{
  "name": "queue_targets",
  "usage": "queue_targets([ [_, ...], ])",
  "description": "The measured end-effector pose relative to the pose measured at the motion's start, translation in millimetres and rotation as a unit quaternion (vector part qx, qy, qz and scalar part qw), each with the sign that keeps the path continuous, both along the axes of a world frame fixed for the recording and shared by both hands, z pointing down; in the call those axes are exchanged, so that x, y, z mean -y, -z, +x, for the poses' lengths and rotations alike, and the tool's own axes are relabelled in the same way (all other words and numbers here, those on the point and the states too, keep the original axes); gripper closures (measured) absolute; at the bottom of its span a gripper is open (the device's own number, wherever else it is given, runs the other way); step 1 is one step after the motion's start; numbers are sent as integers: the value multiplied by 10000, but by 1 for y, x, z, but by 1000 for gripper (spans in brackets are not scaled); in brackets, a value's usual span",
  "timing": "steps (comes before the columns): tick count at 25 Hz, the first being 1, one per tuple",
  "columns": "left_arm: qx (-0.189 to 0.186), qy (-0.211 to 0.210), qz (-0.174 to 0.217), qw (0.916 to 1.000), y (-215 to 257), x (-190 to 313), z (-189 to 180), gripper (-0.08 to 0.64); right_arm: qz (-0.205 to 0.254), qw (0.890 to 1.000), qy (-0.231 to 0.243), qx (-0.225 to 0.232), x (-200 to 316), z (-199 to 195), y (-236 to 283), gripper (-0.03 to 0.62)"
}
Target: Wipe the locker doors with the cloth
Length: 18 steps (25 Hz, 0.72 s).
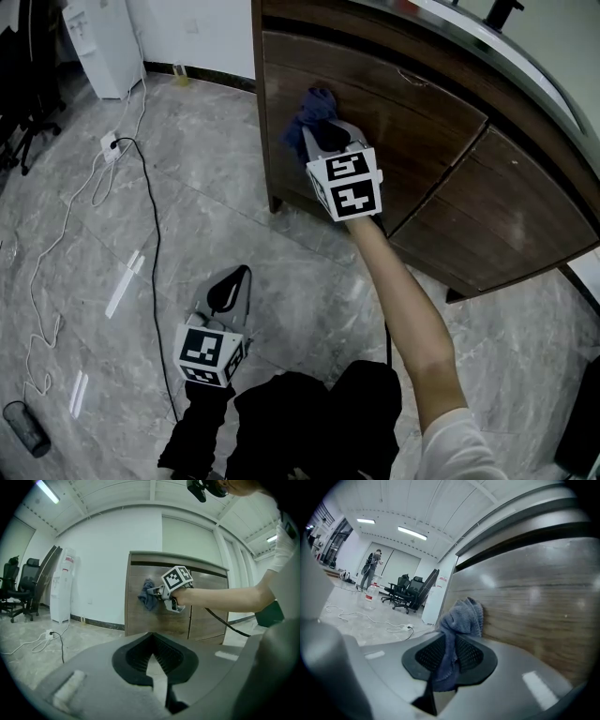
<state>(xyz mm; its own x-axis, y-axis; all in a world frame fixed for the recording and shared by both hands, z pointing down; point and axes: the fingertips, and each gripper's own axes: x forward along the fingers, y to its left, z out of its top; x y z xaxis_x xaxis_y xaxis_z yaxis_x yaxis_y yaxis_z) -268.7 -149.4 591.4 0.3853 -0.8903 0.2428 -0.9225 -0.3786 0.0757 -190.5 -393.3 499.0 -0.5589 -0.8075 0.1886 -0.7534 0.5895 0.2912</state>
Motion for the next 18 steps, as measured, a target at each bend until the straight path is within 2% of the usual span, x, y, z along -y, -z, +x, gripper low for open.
queue_targets([
  [12,-12,11,24,10000,3,0,-3,561,550,9983,167,137,9,-23,86,520],
  [18,-23,27,-10,10000,-2,1,-3,561,849,9961,196,102,15,-36,110,520],
])
